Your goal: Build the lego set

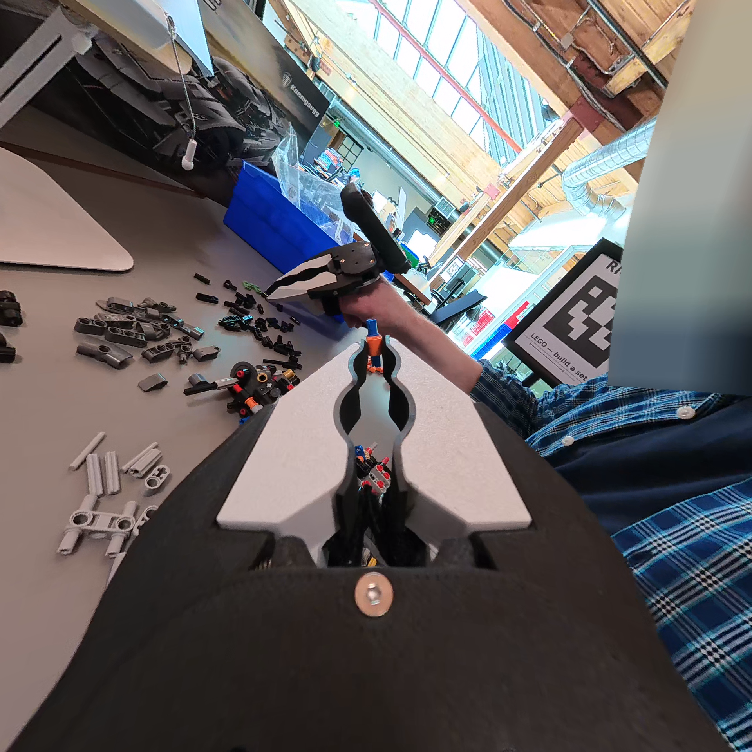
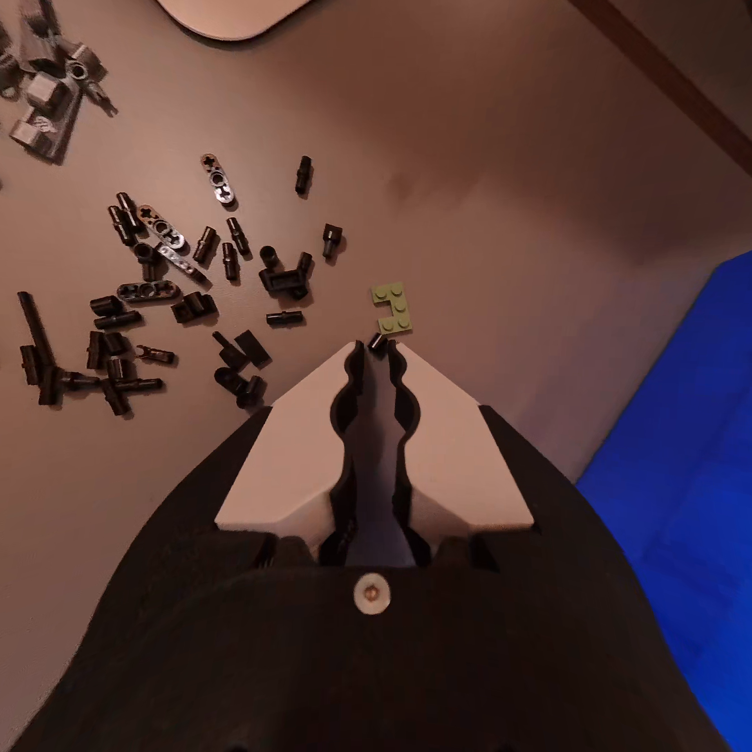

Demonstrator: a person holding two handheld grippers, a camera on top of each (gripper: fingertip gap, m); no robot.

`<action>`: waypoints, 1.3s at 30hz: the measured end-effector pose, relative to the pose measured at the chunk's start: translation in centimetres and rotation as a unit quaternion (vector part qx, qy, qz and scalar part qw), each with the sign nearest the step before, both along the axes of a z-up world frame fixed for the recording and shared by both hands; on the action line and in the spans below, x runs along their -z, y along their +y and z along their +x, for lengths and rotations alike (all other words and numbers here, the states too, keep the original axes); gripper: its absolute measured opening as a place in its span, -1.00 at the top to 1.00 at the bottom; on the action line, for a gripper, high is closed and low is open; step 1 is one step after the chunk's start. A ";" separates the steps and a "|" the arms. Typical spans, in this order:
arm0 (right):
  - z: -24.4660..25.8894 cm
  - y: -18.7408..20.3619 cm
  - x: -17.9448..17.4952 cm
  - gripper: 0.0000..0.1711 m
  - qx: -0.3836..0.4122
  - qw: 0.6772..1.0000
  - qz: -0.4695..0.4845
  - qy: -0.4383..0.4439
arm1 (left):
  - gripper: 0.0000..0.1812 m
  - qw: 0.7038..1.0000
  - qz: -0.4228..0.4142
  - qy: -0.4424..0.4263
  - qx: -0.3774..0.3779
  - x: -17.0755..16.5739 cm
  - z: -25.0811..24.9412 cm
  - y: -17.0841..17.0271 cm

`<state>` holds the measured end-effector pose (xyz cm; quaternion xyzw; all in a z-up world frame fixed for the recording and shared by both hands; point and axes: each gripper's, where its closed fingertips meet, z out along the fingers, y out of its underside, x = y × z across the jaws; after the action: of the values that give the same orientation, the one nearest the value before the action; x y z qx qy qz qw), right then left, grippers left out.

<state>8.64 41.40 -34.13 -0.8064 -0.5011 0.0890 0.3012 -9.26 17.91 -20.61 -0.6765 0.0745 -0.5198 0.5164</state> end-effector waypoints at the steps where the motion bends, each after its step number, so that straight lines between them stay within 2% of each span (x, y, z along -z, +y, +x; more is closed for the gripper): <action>1: -0.2 -0.1 0.0 0.89 -0.005 1.000 -0.003 0.005 | 0.94 1.000 0.000 0.000 0.001 0.0 0.1 0.0; 4: -0.4 0.0 0.0 0.85 -0.006 1.000 -0.008 0.014 | 0.94 1.000 0.000 -0.001 0.005 0.0 0.3 0.1; 6: -0.5 -0.1 0.1 0.94 -0.006 1.000 -0.015 0.018 | 0.94 1.000 0.000 0.001 0.007 0.1 0.5 0.1; 13: -1.0 -1.1 -0.6 0.95 -0.019 0.999 -0.011 0.037 | 0.94 1.000 -0.001 -0.005 0.006 0.1 0.5 0.2; 16: -2.4 -3.7 -3.0 0.95 -0.049 0.995 -0.013 0.090 | 0.94 0.999 0.001 -0.032 0.005 -0.5 0.5 0.4; 19: -4.9 -8.5 -6.9 0.96 -0.110 0.981 -0.016 0.161 | 0.94 0.998 0.006 -0.059 0.013 -1.1 0.9 0.4; 24: -8.9 -17.1 -13.2 0.95 -0.212 0.932 -0.059 0.289 | 0.94 0.999 0.017 -0.035 0.028 -1.4 2.5 0.4; 27: -10.3 -20.1 -15.5 0.95 -0.231 0.898 -0.102 0.361 | 0.94 0.999 0.036 0.000 0.030 -1.7 3.5 0.2; 34: -11.0 -22.4 -17.7 0.95 -0.225 0.814 -0.198 0.498 | 0.94 0.995 0.072 0.062 0.024 -2.4 5.5 -0.4; 39: -11.2 -22.6 -17.7 0.95 -0.206 0.757 -0.278 0.554 | 0.94 0.993 0.077 0.088 0.027 -2.4 6.6 -0.6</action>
<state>-2.51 18.83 -16.42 -0.5417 -0.3541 0.7156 0.2629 -2.68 17.33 -18.18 -0.6755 0.1780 -0.4649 0.5439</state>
